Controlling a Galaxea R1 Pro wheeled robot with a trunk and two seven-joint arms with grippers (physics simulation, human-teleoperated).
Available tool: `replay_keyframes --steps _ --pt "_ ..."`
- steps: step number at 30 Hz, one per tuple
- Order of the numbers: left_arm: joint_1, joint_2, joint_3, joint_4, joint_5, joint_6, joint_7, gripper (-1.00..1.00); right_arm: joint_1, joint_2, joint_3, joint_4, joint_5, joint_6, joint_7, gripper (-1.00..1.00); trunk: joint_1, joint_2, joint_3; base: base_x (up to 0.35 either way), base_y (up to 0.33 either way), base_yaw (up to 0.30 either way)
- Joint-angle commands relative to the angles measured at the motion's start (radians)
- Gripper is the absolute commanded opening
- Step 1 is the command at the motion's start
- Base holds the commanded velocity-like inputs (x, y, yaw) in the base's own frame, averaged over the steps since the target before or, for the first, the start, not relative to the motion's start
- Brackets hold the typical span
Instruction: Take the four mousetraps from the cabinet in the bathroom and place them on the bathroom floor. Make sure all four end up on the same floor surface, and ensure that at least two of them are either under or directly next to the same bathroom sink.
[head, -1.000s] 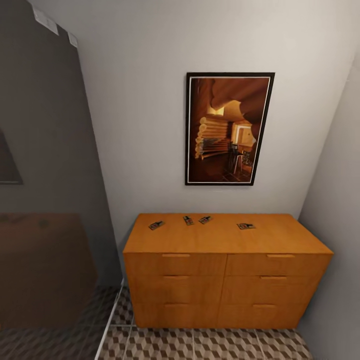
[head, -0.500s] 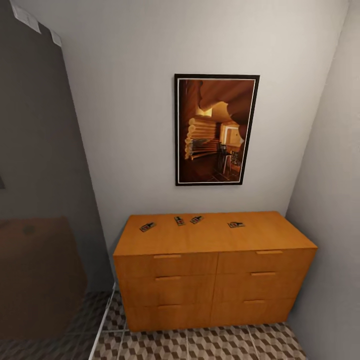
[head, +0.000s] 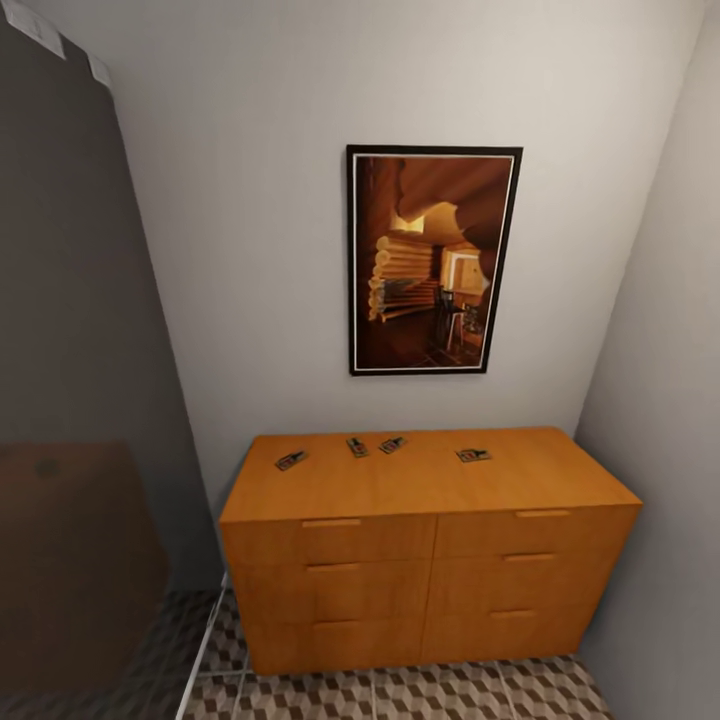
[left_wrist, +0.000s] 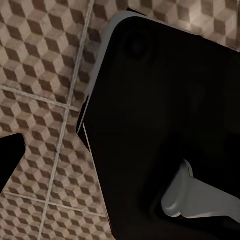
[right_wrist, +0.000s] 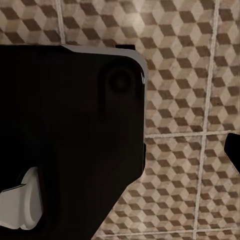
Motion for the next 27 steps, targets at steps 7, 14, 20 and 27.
replay_keyframes --steps 7,14,20,27 --pt "0.000 0.000 0.005 0.001 0.001 -0.012 -0.001 1.00 0.000 0.000 0.000 0.000 0.001 -0.001 -0.001 1.00 0.001 0.000 0.000 0.284 -0.078 -0.001" --pt "0.000 0.000 0.004 0.001 0.000 -0.039 -0.001 1.00 0.000 0.000 0.000 0.001 0.001 0.001 -0.001 1.00 0.001 0.000 0.000 0.227 -0.083 0.000" --pt "0.000 0.000 0.002 0.001 0.000 -0.047 -0.001 1.00 0.000 0.000 0.001 0.001 0.002 -0.001 0.000 1.00 0.001 0.000 0.000 0.033 -0.013 0.000" --pt "0.000 0.000 0.006 0.001 0.000 -0.048 -0.001 1.00 0.000 0.000 0.001 0.000 0.002 -0.001 0.000 1.00 0.001 0.000 0.000 0.005 -0.002 0.000"
